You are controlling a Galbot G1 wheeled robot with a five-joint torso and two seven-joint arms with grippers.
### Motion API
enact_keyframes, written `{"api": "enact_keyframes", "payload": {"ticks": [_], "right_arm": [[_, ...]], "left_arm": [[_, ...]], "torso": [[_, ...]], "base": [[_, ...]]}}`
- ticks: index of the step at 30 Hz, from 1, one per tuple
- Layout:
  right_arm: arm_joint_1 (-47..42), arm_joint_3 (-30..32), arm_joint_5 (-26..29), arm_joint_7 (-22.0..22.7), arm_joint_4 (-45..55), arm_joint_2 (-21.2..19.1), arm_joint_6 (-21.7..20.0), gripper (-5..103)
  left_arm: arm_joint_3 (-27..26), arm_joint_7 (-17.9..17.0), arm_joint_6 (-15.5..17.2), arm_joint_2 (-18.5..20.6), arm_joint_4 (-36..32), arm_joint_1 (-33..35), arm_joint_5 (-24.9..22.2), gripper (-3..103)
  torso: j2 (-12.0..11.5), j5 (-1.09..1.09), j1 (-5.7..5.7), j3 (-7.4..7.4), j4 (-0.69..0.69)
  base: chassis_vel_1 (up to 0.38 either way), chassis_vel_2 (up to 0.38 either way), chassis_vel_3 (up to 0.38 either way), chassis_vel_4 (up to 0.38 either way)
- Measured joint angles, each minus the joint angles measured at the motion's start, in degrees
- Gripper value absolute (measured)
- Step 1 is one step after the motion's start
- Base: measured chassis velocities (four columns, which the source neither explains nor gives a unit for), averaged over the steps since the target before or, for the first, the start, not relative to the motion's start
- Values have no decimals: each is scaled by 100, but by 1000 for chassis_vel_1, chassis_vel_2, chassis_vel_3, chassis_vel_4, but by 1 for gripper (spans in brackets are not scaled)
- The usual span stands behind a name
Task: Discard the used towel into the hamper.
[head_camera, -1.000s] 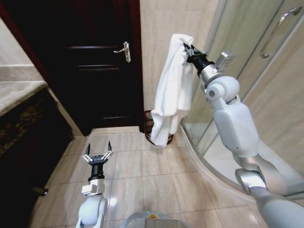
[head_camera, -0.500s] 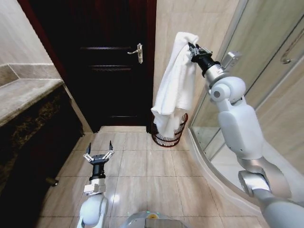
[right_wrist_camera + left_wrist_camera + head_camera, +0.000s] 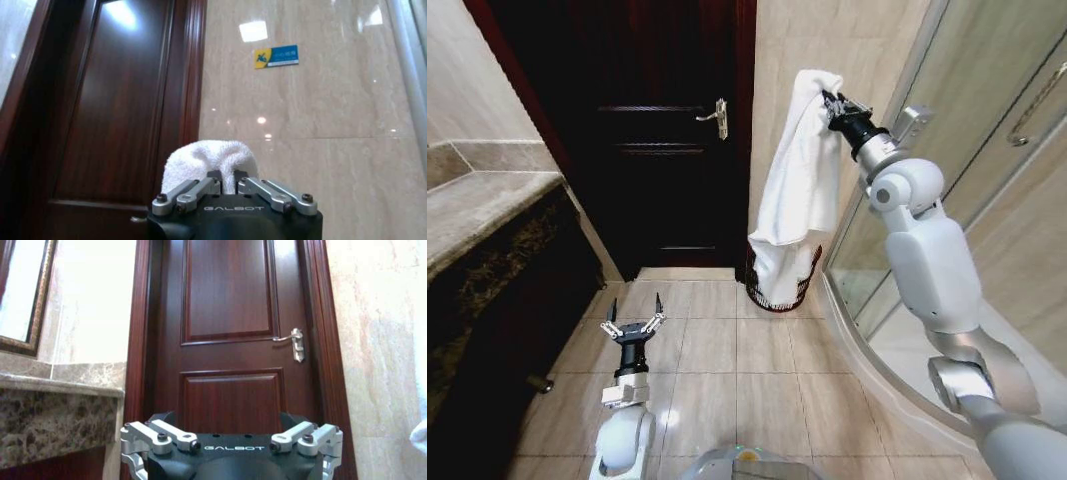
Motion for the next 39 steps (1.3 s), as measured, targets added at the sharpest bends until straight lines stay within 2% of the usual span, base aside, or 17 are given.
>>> {"api": "enact_keyframes", "payload": {"ticks": [9,24,39], "right_arm": [[-222,181,19,-101,153,-226,-7,9],[-449,495,-4,-280,215,-236,-7,9],[-470,503,45,-286,289,-326,5,9]], "left_arm": [[97,5,-15,-3,-22,17,139,100],[297,-19,16,-2,-47,0,399,100],[384,-92,80,-2,-112,74,449,100]], "torso": [[-2,-1,-3,-3,0],[-28,-1,-13,-18,0],[-41,-2,-15,-24,1]], "base": [[-6,6,4,-3],[-43,38,45,-36],[-18,27,27,-22]]}}
